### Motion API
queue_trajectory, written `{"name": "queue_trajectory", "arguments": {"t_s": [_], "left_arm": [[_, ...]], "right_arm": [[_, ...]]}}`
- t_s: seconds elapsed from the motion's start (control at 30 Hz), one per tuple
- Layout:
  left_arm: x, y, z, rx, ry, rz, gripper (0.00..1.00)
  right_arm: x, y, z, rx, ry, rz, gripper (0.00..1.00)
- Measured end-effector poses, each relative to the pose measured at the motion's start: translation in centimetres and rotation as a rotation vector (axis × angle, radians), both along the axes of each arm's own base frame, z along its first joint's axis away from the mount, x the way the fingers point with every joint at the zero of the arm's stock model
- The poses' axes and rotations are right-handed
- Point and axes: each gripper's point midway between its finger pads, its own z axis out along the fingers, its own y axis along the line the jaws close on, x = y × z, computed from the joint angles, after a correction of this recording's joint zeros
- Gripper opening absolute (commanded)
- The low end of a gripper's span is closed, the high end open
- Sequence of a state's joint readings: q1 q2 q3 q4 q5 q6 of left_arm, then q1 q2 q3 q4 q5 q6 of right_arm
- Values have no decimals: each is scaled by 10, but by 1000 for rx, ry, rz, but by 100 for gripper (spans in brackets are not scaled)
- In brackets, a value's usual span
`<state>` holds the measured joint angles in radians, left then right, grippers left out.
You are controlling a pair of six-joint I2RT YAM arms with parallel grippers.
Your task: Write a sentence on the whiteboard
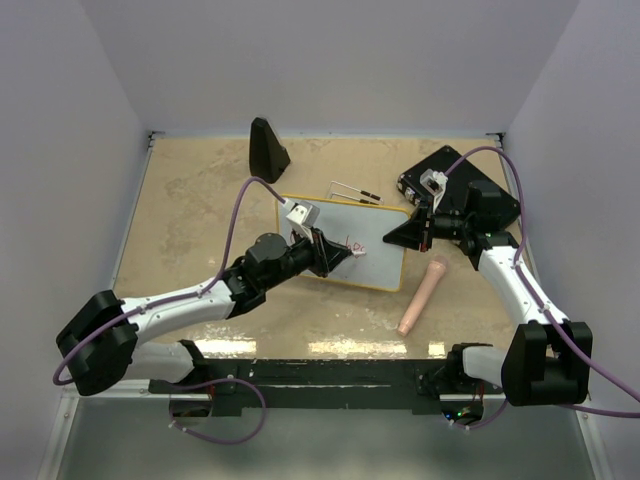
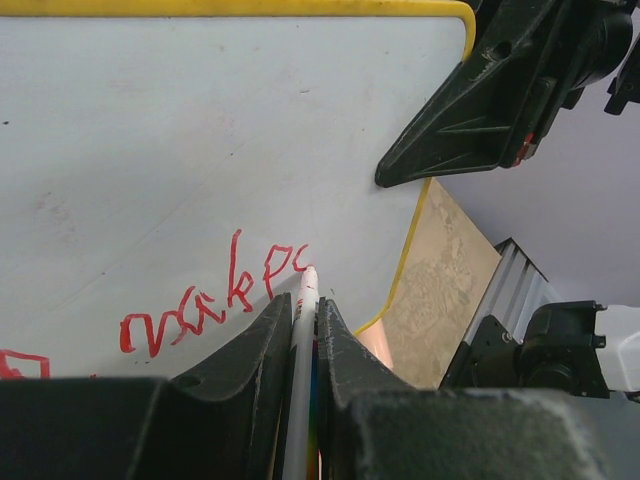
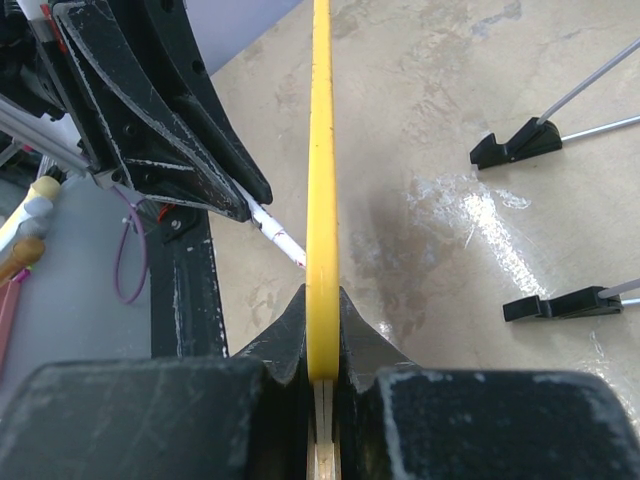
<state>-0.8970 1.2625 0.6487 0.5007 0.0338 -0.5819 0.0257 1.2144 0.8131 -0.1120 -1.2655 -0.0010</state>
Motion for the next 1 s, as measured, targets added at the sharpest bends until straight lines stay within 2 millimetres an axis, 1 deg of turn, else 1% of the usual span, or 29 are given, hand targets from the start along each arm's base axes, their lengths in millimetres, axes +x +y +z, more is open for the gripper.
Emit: {"name": "queue_trajectory", "arguments": {"t_s": [0.3, 0.73, 1.0], "left_arm": [[-2, -4, -3, 3, 6, -21, 0], [-4, -1, -14, 43, 38, -20, 0], [-3, 5, -10, 46, 34, 7, 0]], "right_arm": [[0, 0, 0, 0, -2, 1, 0], [1, 0, 0, -3, -6, -2, 0], [0, 0, 0, -2, -6, -1, 0]]}}
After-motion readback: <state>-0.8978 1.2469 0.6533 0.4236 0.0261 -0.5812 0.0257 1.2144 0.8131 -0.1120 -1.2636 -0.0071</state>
